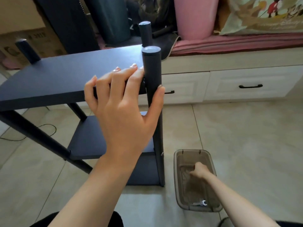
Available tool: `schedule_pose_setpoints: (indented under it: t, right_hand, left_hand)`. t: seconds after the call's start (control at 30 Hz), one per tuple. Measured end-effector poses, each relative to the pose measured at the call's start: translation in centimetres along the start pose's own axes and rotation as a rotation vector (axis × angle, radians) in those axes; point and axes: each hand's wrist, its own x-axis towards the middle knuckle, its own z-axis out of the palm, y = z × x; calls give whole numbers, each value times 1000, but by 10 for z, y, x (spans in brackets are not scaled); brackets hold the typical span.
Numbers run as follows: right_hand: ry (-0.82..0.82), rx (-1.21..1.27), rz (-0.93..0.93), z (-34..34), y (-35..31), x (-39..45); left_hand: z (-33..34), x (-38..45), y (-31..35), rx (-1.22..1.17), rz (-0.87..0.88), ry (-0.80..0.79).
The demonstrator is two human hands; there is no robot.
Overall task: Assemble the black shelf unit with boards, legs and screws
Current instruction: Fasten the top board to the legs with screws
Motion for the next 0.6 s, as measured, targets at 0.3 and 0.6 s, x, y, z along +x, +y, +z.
schedule_pose_setpoints:
  t: [0.3,0.6]
  right_hand:
    - [73,-59,-8,31,12,35]
    - [216,18,-143,45,25,36]
  left_hand:
    - [8,-3,1,55,23,48]
    - [8,-3,2,78,19,42]
